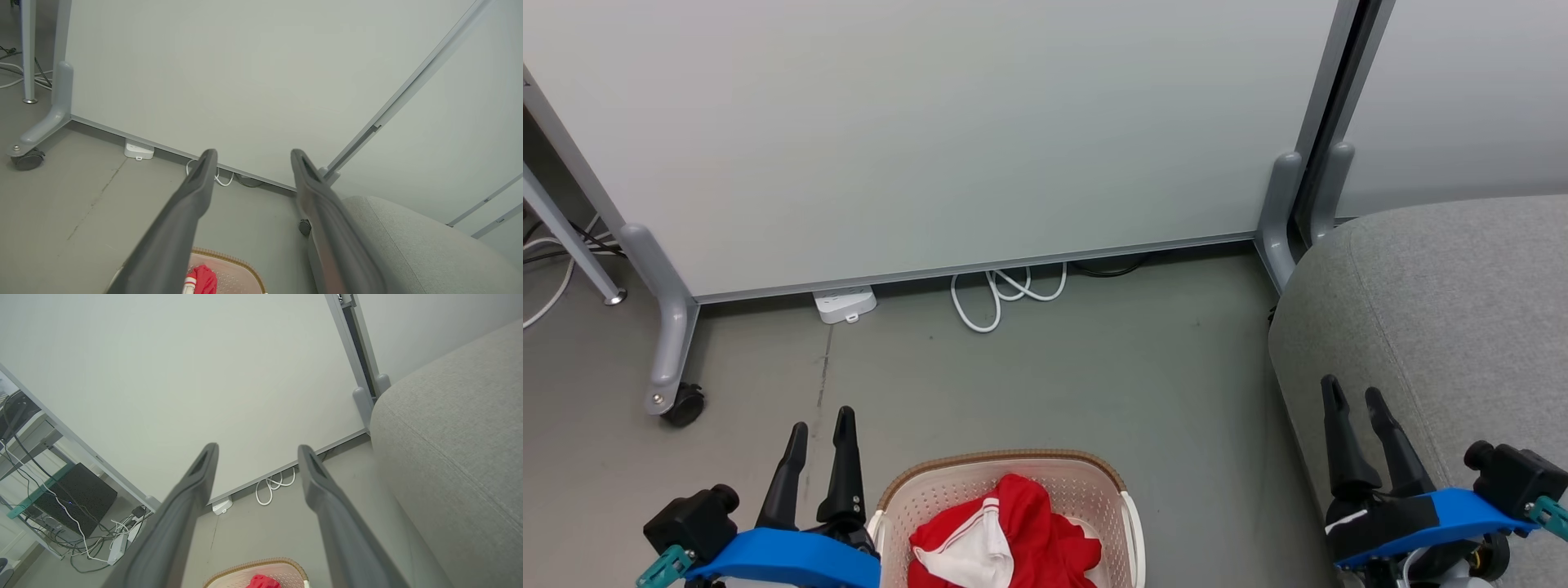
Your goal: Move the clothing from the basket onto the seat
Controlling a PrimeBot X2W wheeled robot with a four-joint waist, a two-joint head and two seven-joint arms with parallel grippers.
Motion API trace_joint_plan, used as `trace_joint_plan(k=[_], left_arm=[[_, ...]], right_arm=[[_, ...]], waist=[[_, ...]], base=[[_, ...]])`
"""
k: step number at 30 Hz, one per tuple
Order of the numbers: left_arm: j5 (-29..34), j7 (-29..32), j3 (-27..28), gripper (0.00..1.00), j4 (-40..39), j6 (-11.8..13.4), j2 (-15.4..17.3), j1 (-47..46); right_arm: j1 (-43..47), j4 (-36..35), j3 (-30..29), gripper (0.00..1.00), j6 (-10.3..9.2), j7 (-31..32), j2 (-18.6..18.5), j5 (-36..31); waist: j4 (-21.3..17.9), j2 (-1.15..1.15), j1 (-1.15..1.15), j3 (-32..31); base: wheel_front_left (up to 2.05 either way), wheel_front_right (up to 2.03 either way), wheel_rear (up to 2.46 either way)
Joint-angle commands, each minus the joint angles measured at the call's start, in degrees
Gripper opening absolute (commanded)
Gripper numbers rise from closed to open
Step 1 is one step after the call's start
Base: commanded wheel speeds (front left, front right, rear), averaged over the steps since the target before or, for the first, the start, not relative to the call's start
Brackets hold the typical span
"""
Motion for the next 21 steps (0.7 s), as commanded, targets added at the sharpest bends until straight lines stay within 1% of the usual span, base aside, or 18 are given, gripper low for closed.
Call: trace_joint_plan(k=[1, 21], left_arm=[[1.5, -0.6, -0.3, 1.0, -0.7, 0.2, 0.5, -1.5], [10.3, -3.3, -2.1, 1.0, -0.5, 1.3, 0.6, -2.1]], right_arm=[[0.1, -0.9, 0.2, 1.0, 0.0, -0.5, -0.3, -1.7], [0.3, -2.5, -0.2, 1.0, 0.0, -2.1, -0.4, -12.4]], waist=[[0.0, 0.0, 0.0, 0.0], [0.2, 0.0, 0.0, 0.6]], base=[[0.0, 0.0, 0.0], [0.0, 0.0, 0.0]])
